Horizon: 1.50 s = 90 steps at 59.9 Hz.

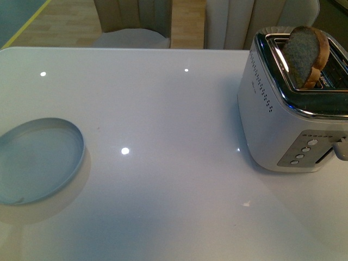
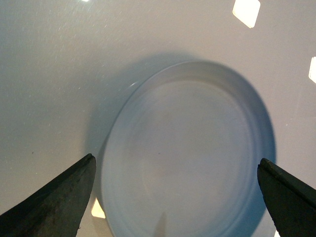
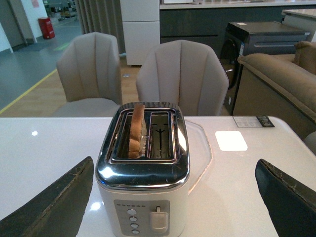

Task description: Left arm holds plate, right arm toasts bread

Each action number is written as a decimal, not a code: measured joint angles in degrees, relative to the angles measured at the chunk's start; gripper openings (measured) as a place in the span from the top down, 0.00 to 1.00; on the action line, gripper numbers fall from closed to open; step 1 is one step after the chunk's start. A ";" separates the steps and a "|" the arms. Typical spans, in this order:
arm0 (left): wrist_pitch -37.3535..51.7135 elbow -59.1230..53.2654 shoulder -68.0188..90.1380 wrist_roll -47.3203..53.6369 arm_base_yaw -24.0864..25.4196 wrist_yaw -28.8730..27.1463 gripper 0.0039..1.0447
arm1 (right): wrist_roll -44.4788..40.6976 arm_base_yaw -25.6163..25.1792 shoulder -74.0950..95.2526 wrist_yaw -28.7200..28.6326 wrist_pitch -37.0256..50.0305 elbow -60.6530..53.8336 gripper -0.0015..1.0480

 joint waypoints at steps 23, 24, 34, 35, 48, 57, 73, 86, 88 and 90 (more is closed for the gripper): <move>-11.67 -14.23 -43.52 -2.82 -11.93 -3.91 0.07 | 0.02 0.00 0.00 0.00 0.00 0.00 0.08; -12.15 -14.47 -44.63 -3.10 -12.28 -4.13 0.07 | 0.02 0.00 0.00 0.00 0.00 0.00 0.08; -20.52 -19.78 -64.19 -6.25 -16.57 -7.37 0.07 | 0.00 0.00 0.00 0.00 0.00 0.00 0.08; -21.33 -20.35 -65.99 -6.54 -16.68 -7.72 0.07 | 0.00 0.00 0.00 0.00 0.00 0.00 0.08; -28.87 -25.18 -81.77 -9.42 -16.92 -8.66 0.07 | 0.02 0.00 0.00 0.00 0.00 0.00 0.08; -20.81 -29.44 -80.52 -11.19 -14.29 -6.08 0.07 | 0.00 0.00 0.00 0.00 0.00 0.00 0.08; 18.69 -44.85 -76.24 -0.15 -17.55 -22.75 0.34 | 0.02 0.00 0.00 0.00 0.00 0.00 0.08; 16.61 -46.05 -83.56 2.99 -24.24 -29.86 0.72 | 0.00 0.00 -0.04 0.02 0.00 0.00 0.08; 15.34 -46.05 -85.05 3.19 -25.00 -29.94 0.79 | 0.02 0.00 -0.04 -0.02 0.00 0.00 0.08; 14.38 -46.05 -86.18 3.21 -25.11 -30.21 0.84 | 0.02 0.00 -0.04 0.04 0.00 0.00 0.08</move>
